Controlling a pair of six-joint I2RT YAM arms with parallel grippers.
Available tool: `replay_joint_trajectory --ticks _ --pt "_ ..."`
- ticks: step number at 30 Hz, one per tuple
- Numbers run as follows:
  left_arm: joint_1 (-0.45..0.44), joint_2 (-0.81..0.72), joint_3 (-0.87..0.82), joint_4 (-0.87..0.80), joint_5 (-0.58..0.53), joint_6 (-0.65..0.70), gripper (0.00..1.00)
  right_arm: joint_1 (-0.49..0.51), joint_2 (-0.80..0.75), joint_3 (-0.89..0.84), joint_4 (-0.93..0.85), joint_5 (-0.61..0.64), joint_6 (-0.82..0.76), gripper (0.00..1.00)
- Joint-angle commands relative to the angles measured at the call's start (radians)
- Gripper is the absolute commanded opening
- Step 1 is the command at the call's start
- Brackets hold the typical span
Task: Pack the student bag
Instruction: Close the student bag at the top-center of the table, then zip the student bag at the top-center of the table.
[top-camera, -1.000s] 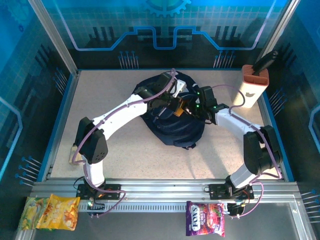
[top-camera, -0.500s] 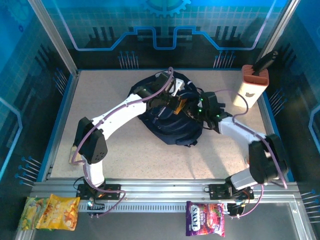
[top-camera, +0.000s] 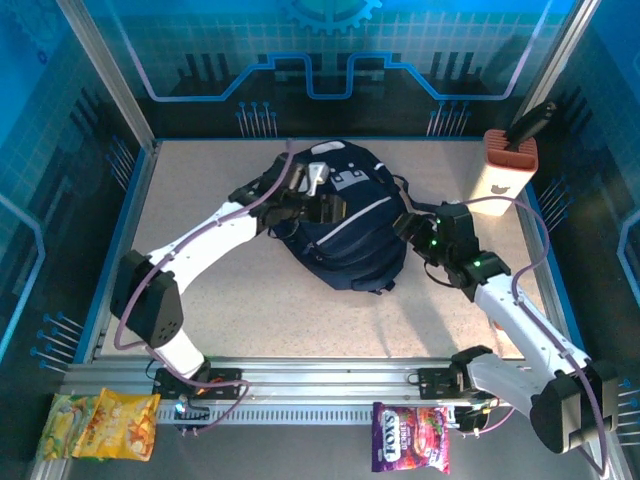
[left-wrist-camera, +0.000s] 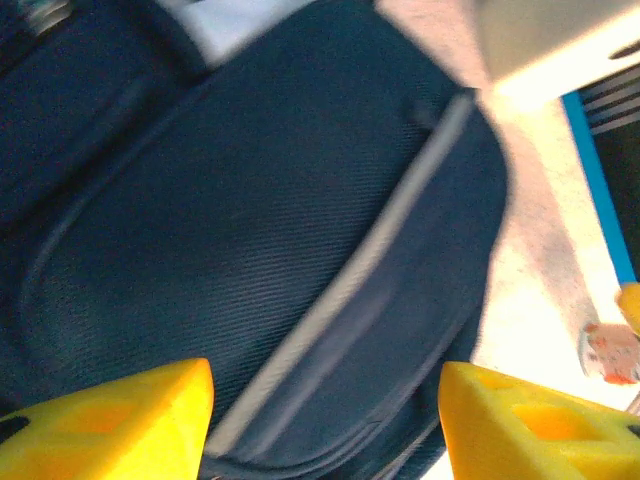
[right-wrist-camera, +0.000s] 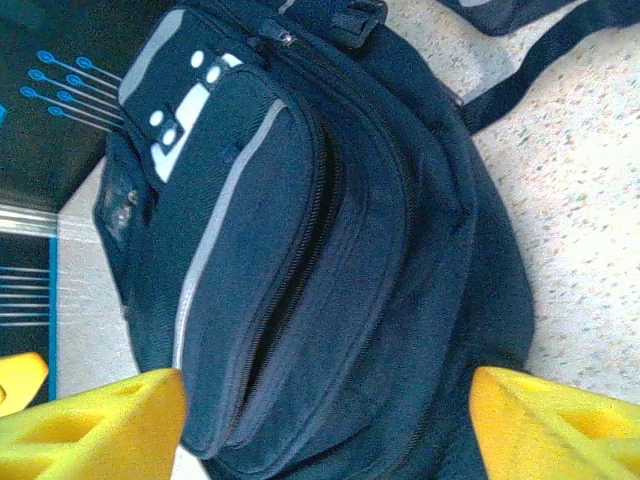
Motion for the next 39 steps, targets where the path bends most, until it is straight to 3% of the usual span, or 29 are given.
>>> replay_joint_trajectory --ticks 1,6,10,20,25,29,35,39 --pt "0.062 -0.039 -0.095 0.061 0.034 -0.141 0.63 0.02 0.016 0.022 -0.033 0.065 -0.062 0.86" --pt "0.133 -0.026 -0.197 0.139 0.11 -0.24 0.64 0.05 0.044 0.025 0.014 0.069 -0.078 1.0" --pt "0.152 0.026 -0.205 0.181 0.166 -0.271 0.62 0.071 0.067 0.036 0.018 0.068 -0.08 1.0" --pt "0.157 0.108 -0.176 0.22 0.206 -0.298 0.45 0.085 0.113 0.022 0.066 0.007 -0.068 1.0" --pt "0.159 0.143 -0.174 0.272 0.294 -0.324 0.39 0.089 0.141 0.019 0.094 -0.026 -0.066 0.99" --pt "0.16 0.159 -0.177 0.282 0.316 -0.339 0.26 0.096 0.16 0.02 0.104 -0.043 -0.067 0.98" --pt "0.157 0.128 -0.205 0.347 0.37 -0.384 0.11 0.133 0.173 0.04 0.075 -0.009 -0.087 0.97" --pt "0.142 0.1 -0.231 0.421 0.391 -0.454 0.07 0.204 0.184 0.066 0.053 0.063 -0.088 0.95"
